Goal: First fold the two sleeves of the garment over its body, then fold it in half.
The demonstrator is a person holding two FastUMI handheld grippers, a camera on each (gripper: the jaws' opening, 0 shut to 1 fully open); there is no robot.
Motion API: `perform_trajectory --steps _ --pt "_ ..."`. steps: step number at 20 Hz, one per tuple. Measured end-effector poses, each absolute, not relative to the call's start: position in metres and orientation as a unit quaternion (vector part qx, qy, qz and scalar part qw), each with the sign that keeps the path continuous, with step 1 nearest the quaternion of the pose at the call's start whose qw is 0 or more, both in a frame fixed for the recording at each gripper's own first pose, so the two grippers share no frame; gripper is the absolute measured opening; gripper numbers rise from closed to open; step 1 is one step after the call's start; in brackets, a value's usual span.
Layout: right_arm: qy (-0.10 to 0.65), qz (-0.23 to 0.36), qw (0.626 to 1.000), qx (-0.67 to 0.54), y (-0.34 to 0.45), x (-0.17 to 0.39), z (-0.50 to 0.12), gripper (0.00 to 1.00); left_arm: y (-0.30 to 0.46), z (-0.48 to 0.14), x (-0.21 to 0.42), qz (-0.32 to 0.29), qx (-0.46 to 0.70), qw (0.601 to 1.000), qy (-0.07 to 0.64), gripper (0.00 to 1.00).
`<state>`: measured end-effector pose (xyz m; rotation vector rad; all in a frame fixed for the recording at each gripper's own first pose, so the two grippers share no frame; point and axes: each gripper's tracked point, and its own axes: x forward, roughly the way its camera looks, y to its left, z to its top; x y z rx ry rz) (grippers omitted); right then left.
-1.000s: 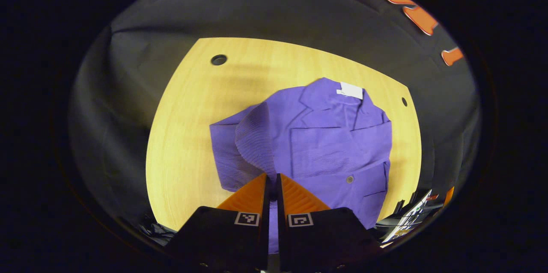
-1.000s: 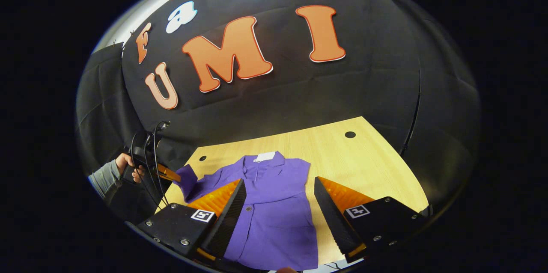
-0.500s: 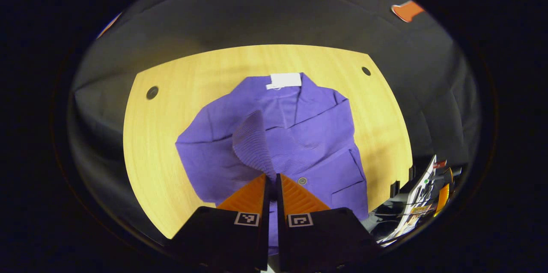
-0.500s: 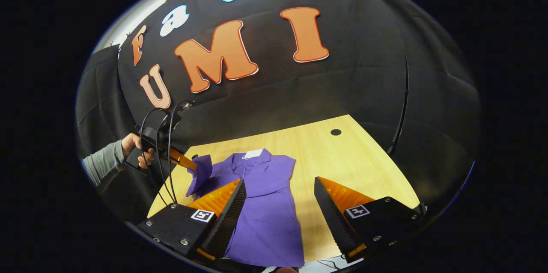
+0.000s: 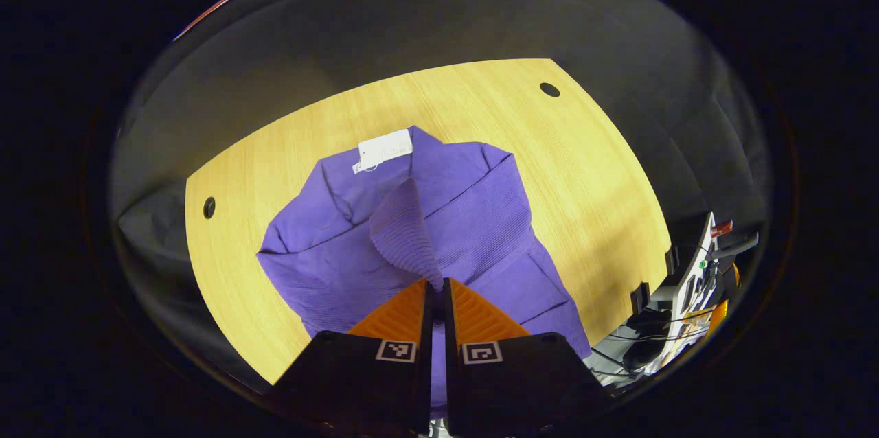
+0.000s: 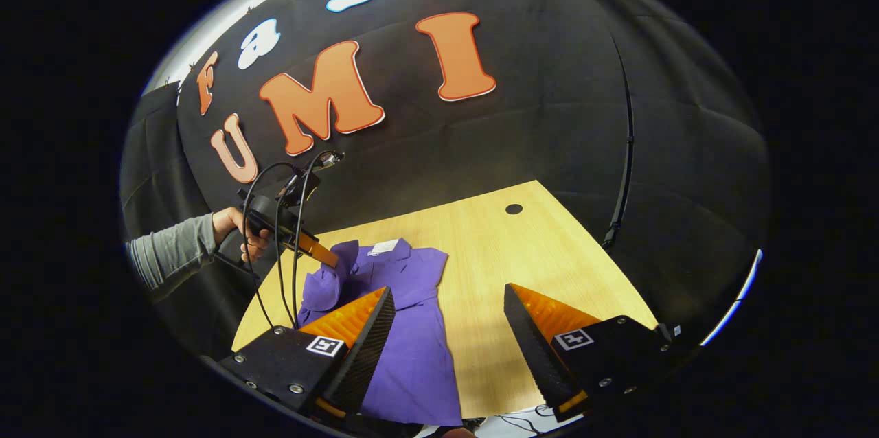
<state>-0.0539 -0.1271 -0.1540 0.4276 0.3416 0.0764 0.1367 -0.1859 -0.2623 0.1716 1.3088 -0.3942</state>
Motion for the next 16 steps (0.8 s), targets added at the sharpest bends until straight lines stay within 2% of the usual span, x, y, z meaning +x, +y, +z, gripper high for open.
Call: perform_trajectory --steps 8,9,11,16 --pt "0.186 0.026 0.958 0.217 -0.142 -0.051 -0.172 0.95 -0.232 -0.288 0.159 -0.170 0.084 0.782 0.594 0.11" --pt "0.186 0.027 0.958 0.217 -0.142 -0.050 -0.172 0.95 -0.240 -0.288 0.159 -0.177 0.074 0.782 0.593 0.14" --pt "0.188 0.027 0.958 0.216 -0.142 -0.049 -0.173 0.95 -0.257 -0.282 0.156 -0.205 0.057 0.784 0.583 0.15" --pt "0.192 0.040 0.957 0.214 -0.132 -0.044 -0.174 0.95 -0.276 -0.253 0.144 -0.261 0.031 0.799 0.541 0.39"
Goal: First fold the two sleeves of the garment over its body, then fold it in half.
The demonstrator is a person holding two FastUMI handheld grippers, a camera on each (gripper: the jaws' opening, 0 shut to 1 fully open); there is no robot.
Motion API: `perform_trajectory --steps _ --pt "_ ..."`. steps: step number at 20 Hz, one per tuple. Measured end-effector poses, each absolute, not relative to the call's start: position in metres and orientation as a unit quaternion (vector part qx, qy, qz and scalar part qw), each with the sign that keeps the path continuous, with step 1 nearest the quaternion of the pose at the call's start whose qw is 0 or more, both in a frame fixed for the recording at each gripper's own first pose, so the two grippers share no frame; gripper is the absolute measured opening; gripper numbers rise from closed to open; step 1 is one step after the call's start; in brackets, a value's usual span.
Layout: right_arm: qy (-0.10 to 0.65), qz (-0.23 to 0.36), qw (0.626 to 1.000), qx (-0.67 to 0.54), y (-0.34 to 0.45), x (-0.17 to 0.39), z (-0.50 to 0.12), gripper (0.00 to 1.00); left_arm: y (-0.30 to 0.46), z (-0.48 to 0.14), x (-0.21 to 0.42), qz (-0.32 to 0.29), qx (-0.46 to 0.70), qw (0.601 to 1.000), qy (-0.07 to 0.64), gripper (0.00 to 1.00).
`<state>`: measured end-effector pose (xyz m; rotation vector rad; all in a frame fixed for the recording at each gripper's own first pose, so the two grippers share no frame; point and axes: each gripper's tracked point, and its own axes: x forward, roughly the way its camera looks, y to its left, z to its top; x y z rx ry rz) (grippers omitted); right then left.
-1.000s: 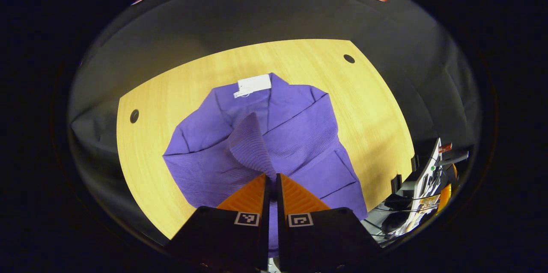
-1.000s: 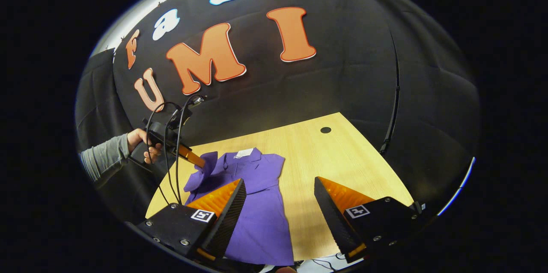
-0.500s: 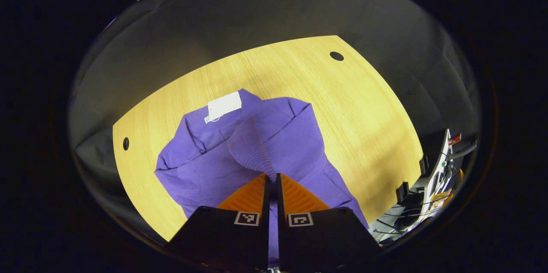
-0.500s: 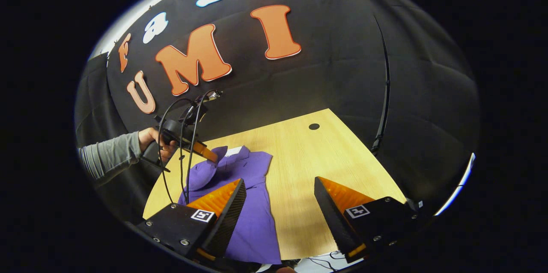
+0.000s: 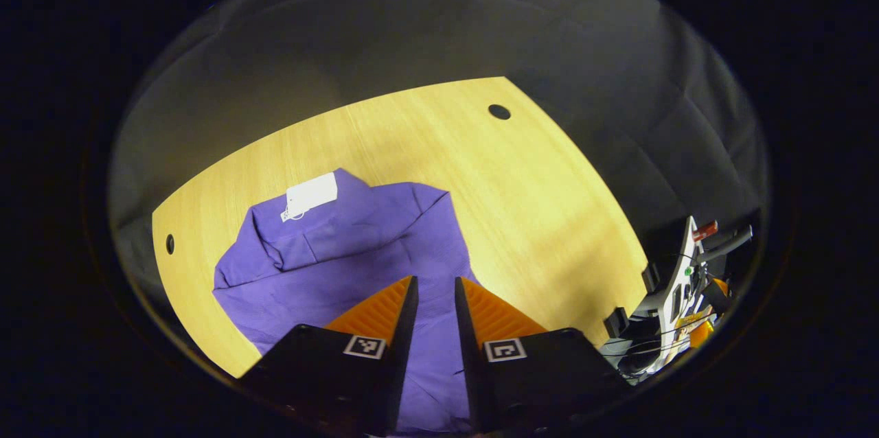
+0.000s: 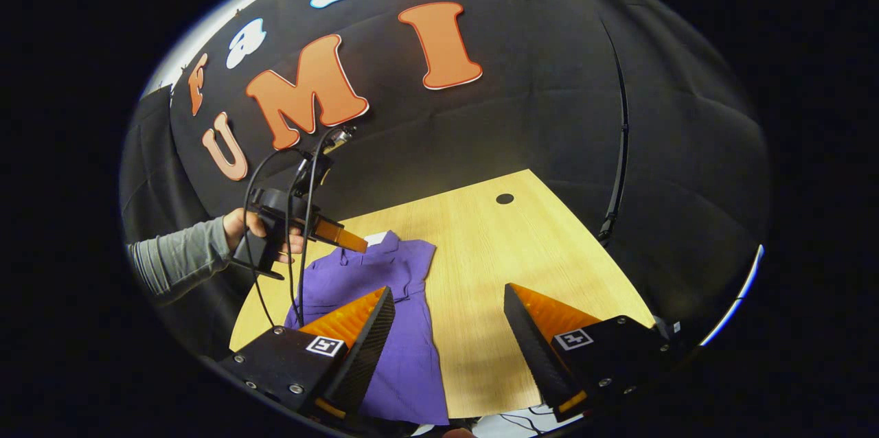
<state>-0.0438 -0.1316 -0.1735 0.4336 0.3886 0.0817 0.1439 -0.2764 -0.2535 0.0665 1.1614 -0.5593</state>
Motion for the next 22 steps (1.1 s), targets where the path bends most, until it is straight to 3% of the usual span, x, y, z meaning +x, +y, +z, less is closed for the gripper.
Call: perform_trajectory --steps 1,3,5,15,22 --pt "0.192 0.043 0.957 0.211 -0.128 -0.043 -0.173 0.95 -0.275 -0.244 0.139 -0.269 0.023 0.802 0.533 0.48" --pt "0.192 0.053 0.958 0.208 -0.121 -0.040 -0.172 0.95 -0.265 -0.229 0.134 -0.267 0.019 0.818 0.509 0.78" --pt "0.189 0.063 0.958 0.204 -0.112 -0.036 -0.168 0.95 -0.247 -0.213 0.131 -0.257 0.014 0.838 0.481 0.91" --pt "0.181 0.113 0.964 0.158 -0.057 -0.016 -0.154 0.95 -0.134 -0.170 0.069 -0.155 0.022 0.920 0.359 0.91" --pt "0.122 0.135 0.975 0.127 -0.028 -0.018 -0.125 0.95 -0.081 -0.093 0.030 -0.078 0.060 0.981 0.168 0.96"
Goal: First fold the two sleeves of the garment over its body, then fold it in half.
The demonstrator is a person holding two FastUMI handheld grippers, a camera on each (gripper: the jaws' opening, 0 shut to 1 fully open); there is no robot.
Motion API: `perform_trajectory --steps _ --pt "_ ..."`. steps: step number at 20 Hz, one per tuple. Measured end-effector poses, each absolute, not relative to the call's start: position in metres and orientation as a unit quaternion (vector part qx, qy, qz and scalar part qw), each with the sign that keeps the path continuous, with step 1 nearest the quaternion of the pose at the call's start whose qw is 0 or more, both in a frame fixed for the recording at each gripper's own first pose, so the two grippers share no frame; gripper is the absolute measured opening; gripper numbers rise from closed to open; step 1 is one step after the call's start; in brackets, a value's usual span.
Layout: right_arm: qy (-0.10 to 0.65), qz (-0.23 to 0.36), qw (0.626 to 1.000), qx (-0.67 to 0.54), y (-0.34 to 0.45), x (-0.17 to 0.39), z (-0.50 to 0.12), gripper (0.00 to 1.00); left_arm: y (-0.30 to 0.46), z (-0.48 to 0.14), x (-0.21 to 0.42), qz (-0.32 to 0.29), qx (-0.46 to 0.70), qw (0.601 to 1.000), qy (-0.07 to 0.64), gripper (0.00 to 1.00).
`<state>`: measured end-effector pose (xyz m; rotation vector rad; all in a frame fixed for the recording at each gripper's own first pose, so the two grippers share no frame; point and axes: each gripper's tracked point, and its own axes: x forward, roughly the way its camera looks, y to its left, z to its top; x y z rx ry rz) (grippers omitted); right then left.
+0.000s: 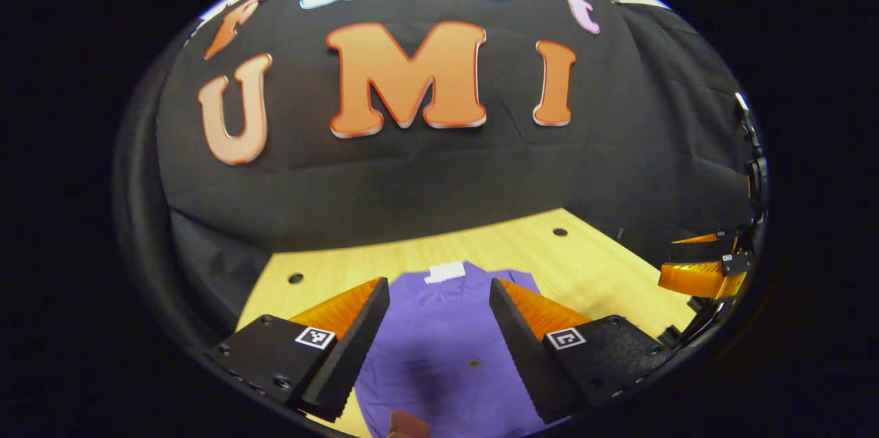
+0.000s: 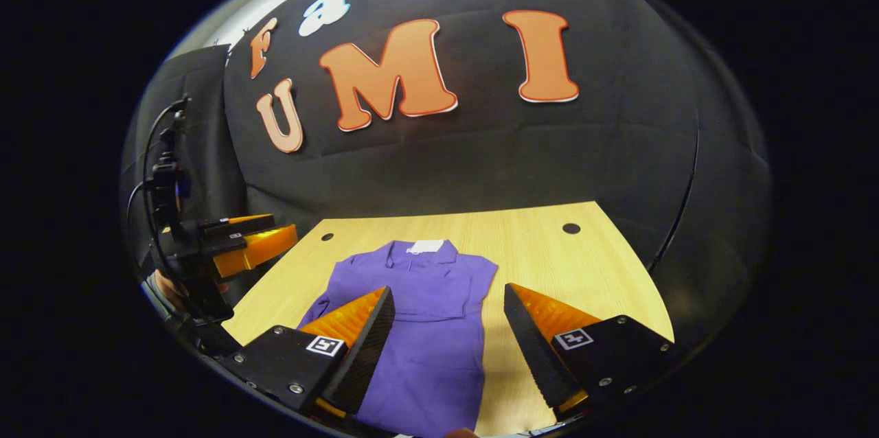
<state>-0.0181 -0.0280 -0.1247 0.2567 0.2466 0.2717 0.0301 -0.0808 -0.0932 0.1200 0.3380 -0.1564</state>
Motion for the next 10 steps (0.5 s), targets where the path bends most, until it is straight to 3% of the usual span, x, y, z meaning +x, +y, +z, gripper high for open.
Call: perform_trajectory --steps 7,10 --pt "0.040 0.141 0.985 0.096 -0.017 -0.023 -0.095 0.95 -0.069 -0.042 -0.020 -0.024 0.084 0.995 0.041 0.95" --pt "0.010 0.131 0.987 0.093 -0.018 -0.026 -0.084 0.95 -0.067 -0.039 -0.045 0.003 0.087 0.996 0.019 0.95"
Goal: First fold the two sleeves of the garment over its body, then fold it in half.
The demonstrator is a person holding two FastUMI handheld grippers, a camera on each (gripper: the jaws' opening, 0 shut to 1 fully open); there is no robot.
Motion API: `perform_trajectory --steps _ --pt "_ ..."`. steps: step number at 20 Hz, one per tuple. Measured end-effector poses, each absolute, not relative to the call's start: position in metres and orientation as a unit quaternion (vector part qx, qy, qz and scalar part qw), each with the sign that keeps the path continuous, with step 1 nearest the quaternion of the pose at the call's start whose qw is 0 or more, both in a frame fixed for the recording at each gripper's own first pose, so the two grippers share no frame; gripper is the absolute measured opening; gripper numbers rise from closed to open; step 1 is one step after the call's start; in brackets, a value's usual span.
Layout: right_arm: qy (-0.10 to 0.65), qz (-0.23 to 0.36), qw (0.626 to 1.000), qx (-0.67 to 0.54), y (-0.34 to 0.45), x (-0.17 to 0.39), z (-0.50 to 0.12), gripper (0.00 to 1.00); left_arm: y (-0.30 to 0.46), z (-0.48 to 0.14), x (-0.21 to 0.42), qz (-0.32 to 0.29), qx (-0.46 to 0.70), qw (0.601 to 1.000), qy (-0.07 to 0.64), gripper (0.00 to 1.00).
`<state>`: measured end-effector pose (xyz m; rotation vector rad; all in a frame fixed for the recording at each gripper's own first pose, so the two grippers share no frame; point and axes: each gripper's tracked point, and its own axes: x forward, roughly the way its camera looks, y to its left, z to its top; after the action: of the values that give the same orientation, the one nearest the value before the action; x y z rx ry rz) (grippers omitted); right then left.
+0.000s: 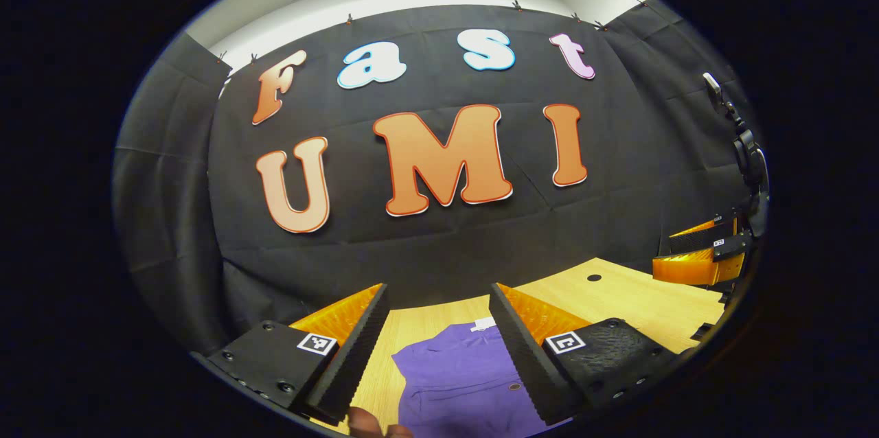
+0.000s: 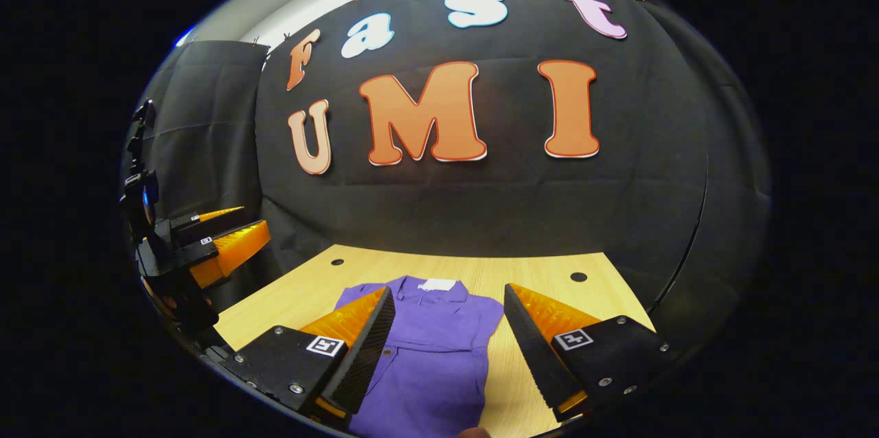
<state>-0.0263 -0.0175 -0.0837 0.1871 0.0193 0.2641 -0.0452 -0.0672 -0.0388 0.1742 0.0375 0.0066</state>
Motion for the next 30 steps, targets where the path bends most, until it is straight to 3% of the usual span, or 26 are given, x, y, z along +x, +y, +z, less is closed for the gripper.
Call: perform_trajectory --steps 3,9,13,16,22,30 --pt "0.003 0.122 0.989 0.080 -0.018 -0.028 -0.084 0.95 -0.049 -0.038 -0.065 0.026 0.081 0.996 0.014 1.00" --pt "-0.038 0.089 0.994 0.052 -0.031 -0.048 -0.060 0.95 0.000 0.000 -0.102 0.090 0.069 0.993 -0.036 0.98" --pt "-0.049 0.077 0.995 0.048 -0.034 -0.050 -0.052 0.94 -0.001 -0.009 -0.099 0.083 0.094 0.992 -0.016 1.00" --pt "0.033 0.098 0.993 0.056 -0.025 -0.053 -0.098 0.95 -0.008 -0.054 -0.094 0.055 0.074 0.994 0.051 1.00" --pt "0.214 0.126 0.966 0.066 -0.004 -0.081 -0.213 0.95 0.022 -0.173 -0.119 0.057 0.052 0.969 0.233 0.98" --pt "0.385 0.116 0.911 0.096 0.007 -0.115 -0.318 0.96 0.042 -0.309 -0.189 0.067 -0.035 0.888 0.453 0.99"
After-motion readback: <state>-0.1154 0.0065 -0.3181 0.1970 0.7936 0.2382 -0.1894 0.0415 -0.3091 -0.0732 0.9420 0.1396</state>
